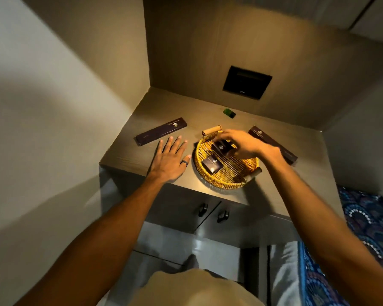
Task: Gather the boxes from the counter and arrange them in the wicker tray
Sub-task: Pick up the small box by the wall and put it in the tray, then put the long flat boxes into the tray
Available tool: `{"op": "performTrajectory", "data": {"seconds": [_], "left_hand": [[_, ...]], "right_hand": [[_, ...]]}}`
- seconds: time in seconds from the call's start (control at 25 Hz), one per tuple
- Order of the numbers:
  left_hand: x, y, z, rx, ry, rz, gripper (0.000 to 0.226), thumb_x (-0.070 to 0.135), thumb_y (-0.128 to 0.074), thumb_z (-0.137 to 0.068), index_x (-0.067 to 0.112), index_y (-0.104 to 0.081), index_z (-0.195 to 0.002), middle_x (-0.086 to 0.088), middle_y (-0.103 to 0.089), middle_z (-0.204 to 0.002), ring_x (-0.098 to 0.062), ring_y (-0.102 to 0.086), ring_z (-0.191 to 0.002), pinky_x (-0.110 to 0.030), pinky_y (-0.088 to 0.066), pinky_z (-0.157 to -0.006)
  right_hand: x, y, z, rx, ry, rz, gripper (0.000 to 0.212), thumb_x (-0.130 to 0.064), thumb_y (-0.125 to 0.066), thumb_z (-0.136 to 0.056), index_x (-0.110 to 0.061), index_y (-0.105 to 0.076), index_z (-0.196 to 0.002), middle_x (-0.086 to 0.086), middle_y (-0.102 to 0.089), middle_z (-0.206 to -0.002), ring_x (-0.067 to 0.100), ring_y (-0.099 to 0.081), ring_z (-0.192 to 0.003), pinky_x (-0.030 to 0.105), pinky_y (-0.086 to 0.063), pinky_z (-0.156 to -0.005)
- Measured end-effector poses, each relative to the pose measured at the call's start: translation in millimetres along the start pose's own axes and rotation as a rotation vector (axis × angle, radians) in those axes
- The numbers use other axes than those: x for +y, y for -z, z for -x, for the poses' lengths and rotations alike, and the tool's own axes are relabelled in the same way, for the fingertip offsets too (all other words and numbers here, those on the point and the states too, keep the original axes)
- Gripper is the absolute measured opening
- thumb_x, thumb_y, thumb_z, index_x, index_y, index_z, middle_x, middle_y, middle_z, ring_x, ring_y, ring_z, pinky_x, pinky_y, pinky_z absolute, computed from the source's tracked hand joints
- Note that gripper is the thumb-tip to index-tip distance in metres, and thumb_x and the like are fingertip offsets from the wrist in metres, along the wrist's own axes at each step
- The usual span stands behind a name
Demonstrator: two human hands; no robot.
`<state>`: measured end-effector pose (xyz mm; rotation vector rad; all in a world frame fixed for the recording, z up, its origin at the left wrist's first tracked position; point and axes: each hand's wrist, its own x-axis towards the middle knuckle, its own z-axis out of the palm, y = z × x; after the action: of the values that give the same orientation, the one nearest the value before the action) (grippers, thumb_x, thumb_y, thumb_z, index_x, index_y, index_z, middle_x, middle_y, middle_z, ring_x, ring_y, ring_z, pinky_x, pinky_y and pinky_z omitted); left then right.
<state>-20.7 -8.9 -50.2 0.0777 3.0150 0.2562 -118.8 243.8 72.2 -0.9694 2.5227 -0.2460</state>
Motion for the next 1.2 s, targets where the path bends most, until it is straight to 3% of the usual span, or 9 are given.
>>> {"op": "performTrajectory", "data": {"seconds": [0.28,0.72,0.8,0.88,0.96,1.04,1.12,1.2], "left_hand": [[3.6,0.1,6.6,-0.013,0.008,0.018,0.066,0.056,-0.01,-0.106,0.027,0.004,-0.163,-0.001,0.007,-0.173,-0.025,0.011,-0.158,-0.053,0.007,-0.127],[-0.7,-1.1,3.4,0.003,0.002,0.017,0.066,0.057,-0.013,-0.106,0.027,0.002,-0.163,-0.003,0.004,-0.173,-0.026,0.007,-0.159,-0.053,0.008,-0.127],[-1.9,-3.4,2.5,0.01,-0.007,0.027,0.066,0.057,-0.013,-0.106,0.028,0.0,-0.163,-0.002,0.002,-0.173,-0.026,0.006,-0.159,-0.053,0.007,-0.126],[-4.5,-7.9,2.1,0.026,-0.011,0.026,0.067,0.058,-0.012,-0.105,0.028,-0.001,-0.164,-0.002,0.0,-0.173,-0.026,0.004,-0.159,-0.052,0.006,-0.126],[-5.7,-11.8,0.1,0.045,-0.014,0.024,0.067,0.059,-0.012,-0.105,0.029,-0.003,-0.164,-0.001,-0.002,-0.173,-0.026,0.002,-0.159,-0.051,0.006,-0.125],[-8.5,-17.6,-2.0,0.065,-0.012,0.013,0.068,0.061,-0.013,-0.104,0.029,-0.003,-0.164,-0.001,-0.002,-0.173,-0.027,0.001,-0.159,-0.051,0.004,-0.124],[-11.4,-21.5,-4.9,0.072,-0.014,0.004,0.069,0.062,-0.012,-0.103,0.03,-0.002,-0.164,-0.001,-0.002,-0.173,-0.027,0.0,-0.159,-0.051,0.004,-0.124],[-15.2,-26.0,-7.5,0.077,-0.022,-0.023,0.07,0.064,-0.007,-0.101,0.032,-0.001,-0.163,0.0,0.0,-0.173,-0.026,0.001,-0.158,-0.051,0.005,-0.123]], "right_hand": [[17.3,-42.1,13.3,0.006,-0.087,0.006,0.068,-0.001,-0.075,-0.085,-0.018,-0.053,-0.147,0.006,-0.048,-0.152,0.028,-0.043,-0.144,0.044,-0.039,-0.121],[8.8,-42.2,4.2,-0.004,-0.007,0.051,0.072,0.0,-0.074,-0.086,-0.015,-0.049,-0.152,0.01,-0.047,-0.154,0.029,-0.043,-0.145,0.041,-0.039,-0.121],[9.9,-39.7,7.6,-0.003,-0.019,0.021,0.079,0.0,-0.074,-0.086,-0.018,-0.042,-0.156,0.01,-0.041,-0.16,0.03,-0.037,-0.15,0.046,-0.035,-0.124],[15.3,-33.1,15.6,0.135,-0.062,-0.093,0.081,-0.008,-0.072,-0.09,-0.021,-0.034,-0.16,0.009,-0.031,-0.168,0.032,-0.022,-0.159,0.057,-0.024,-0.127],[28.2,-25.6,27.1,0.434,-0.266,-0.064,0.074,-0.029,-0.063,-0.099,-0.023,-0.026,-0.163,0.009,-0.017,-0.173,0.035,-0.005,-0.163,0.067,-0.009,-0.127],[40.8,-23.2,40.2,0.596,-0.678,0.01,0.075,-0.046,-0.047,-0.104,-0.023,-0.014,-0.166,0.01,0.001,-0.175,0.037,0.007,-0.162,0.069,0.001,-0.125],[50.0,-28.5,55.6,0.502,-1.0,-0.094,0.076,-0.053,-0.034,-0.106,-0.02,-0.002,-0.167,0.014,0.014,-0.174,0.039,0.016,-0.161,0.071,0.003,-0.124],[56.4,-42.6,66.4,0.356,-1.053,-0.215,0.074,-0.051,-0.03,-0.108,-0.019,0.002,-0.167,0.015,0.016,-0.173,0.039,0.018,-0.16,0.071,0.002,-0.124]]}}
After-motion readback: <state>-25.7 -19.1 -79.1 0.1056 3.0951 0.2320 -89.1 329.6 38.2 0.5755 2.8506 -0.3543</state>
